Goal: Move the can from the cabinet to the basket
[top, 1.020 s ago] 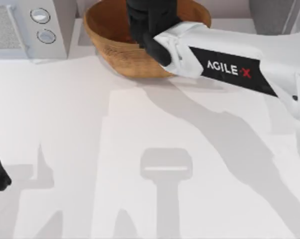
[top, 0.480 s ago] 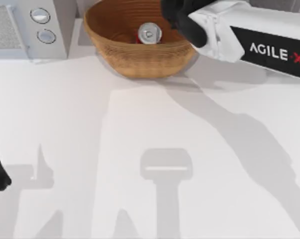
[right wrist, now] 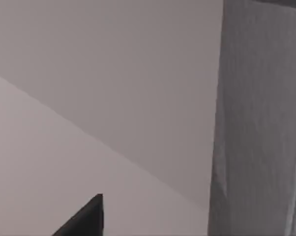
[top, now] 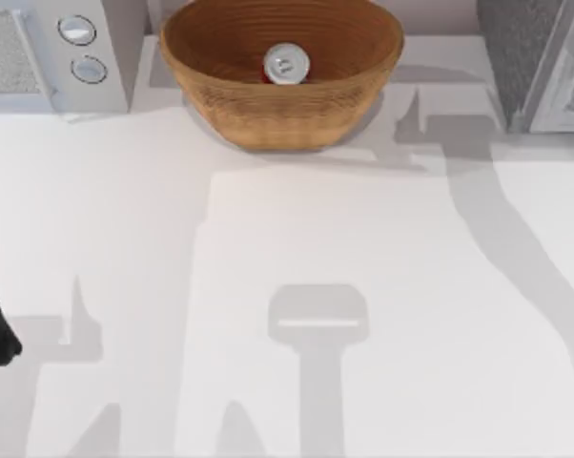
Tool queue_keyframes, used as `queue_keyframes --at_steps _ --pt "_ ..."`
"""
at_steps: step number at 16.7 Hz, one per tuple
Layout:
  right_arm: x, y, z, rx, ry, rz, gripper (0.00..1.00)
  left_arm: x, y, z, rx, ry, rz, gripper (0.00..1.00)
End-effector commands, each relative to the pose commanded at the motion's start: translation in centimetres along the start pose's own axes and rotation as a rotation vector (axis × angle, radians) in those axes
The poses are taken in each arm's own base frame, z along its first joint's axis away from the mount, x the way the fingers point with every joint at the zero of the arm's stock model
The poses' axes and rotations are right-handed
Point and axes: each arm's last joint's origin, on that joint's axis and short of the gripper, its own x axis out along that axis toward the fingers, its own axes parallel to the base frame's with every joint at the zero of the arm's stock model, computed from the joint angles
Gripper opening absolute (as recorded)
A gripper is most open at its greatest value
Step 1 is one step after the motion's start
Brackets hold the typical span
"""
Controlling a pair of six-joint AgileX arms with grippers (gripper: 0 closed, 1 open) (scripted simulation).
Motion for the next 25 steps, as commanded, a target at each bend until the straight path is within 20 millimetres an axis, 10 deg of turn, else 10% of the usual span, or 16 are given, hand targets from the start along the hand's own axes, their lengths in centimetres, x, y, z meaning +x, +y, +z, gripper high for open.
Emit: queue_keyframes --at_steps 4,9,15,25 --pt "-10.5 -6.9 -2.0 0.004 -0.035 -0.004 1.0 0.0 0.0 0.0 0.0 0.0 0.0 1.0" --pt "-18.3 -10.5 -11.0 -0.002 -0.022 -0.003 1.0 0.0 0.0 0.0 0.0 0.0 0.0 1.0" --pt "-20.0 -11.6 -19.0 -0.003 0.033 0.001 1.0 0.0 0.0 0.0 0.0 0.0 0.0 1.0" --pt "-19.7 -12.0 -18.5 -0.004 0.013 0.004 1.0 0.0 0.0 0.0 0.0 0.0 0.0 1.0"
